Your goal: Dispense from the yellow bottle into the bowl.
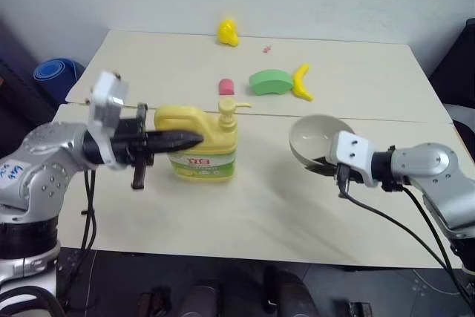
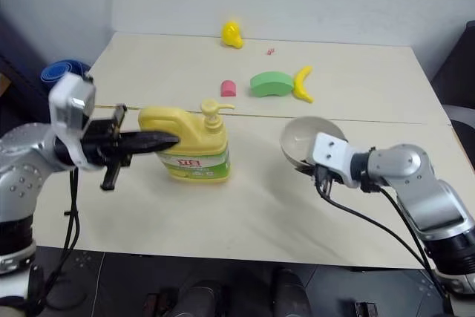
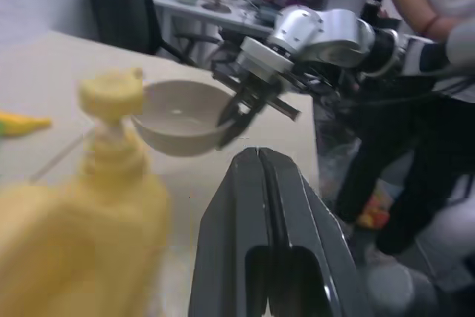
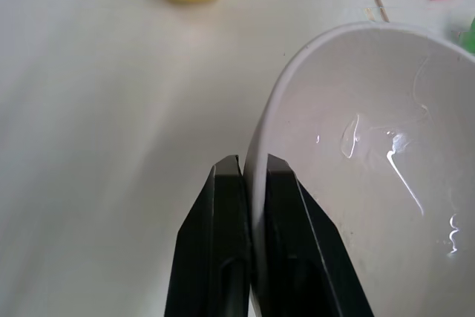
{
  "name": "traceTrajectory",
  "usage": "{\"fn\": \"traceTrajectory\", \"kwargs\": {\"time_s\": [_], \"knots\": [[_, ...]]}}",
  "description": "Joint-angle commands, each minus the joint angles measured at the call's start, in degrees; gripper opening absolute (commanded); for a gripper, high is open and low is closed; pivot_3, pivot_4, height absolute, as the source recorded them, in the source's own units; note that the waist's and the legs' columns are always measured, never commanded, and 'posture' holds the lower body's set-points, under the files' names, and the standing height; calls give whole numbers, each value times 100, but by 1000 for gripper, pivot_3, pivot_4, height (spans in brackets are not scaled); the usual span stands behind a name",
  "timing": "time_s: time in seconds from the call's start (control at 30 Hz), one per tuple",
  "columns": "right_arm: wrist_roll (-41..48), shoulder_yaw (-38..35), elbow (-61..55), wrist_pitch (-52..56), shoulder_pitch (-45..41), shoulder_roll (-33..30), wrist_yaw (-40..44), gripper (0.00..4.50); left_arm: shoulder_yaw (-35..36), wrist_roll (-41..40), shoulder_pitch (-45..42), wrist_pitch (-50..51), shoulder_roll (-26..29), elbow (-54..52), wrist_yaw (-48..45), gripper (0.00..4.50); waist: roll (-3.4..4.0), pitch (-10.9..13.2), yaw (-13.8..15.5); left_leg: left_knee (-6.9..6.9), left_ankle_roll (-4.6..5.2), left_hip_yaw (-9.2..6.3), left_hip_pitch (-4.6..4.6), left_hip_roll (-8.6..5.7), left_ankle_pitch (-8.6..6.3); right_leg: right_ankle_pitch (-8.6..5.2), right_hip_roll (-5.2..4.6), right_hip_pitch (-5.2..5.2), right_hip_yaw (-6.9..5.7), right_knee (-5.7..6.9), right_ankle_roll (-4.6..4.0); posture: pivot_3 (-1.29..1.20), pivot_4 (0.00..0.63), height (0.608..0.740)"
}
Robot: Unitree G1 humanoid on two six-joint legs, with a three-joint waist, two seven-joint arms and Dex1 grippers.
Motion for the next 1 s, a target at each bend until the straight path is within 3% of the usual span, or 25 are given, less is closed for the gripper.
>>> {"fn": "traceTrajectory", "kwargs": {"time_s": [0.03, 0.17, 0.23, 0.27, 0.53, 0.67, 0.7, 0.8, 1.0], "knots": [[-280, -77, 1197, -1637, 172, 285, 55, 0, -207, 694, 914, -930, 40, -359, -217, 24, 2, 2, -11, 0, 1, 0, 6, 1, 3, 9, 0, 7, 7, -5, -3, 0, 150, 740], [-420, -45, 2426, -2976, 319, 594, 211, 0, -297, 1355, 1832, -1948, -245, -189, -97, 24, 12, 40, -61, -12, -2, 6, 55, 8, 2, 8, -1, 47, 57, -25, -9, 0, 150, 740], [-243, -131, 2605, -3134, 401, 692, 377, 0, -311, 1523, 2113, -2112, -283, -86, -40, 24, 29, 54, -70, -7, -4, 5, 53, 8, 4, 9, -4, 40, 61, -14, -13, 0, 150, 740], [-97, -197, 2625, -3093, 456, 740, 464, 608, -312, 1558, 2277, -2126, -273, -63, -32, 398, 38, 57, -75, -6, -5, 6, 55, 9, 5, 8, -11, 38, 64, -8, -15, 0, 150, 740], [1048, -1100, 1787, -2968, 1241, 879, 547, 3177, -105, 1920, 2837, -2857, -438, 507, 203, 2709, 49, 63, -58, -9, -14, 7, 59, 26, 0, 3, -11, 37, 61, -6, -24, 0, 150, 740], [1619, -1935, 821, -2919, 2642, 947, 479, 4500, 106, 2384, 3265, -4064, -544, 1064, 187, 4046, 52, 63, 37, -13, -16, 6, 61, 29, -6, 3, -11, 38, 60, -10, -25, 0, 150, 740], [1603, -2145, 584, -3136, 3046, 1018, 448, 4500, 143, 2544, 3334, -4416, -553, 1223, 232, 4237, 54, 63, 73, -14, -16, 6, 60, 31, -10, 1, -10, 38, 59, -11, -28, 0, 150, 740], [1509, -2455, 152, -3366, 3798, 1151, 324, 4500, 156, 3039, 3511, -5228, -532, 1527, 405, 4237, 51, 64, 74, -17, -9, 12, 58, 32, -17, 1, -7, 37, 59, -23, -29, 0, 150, 740], [1241, -2468, 6, -3566, 4436, 1357, 164, 4500, 108, 3418, 3789, -5460, -554, 1748, 863, 4237, 51, 64, 36, -15, 18, 40, 137, 48, -59, 4, -4, 102, 85, -34, -25, 0, 150, 740]]}}
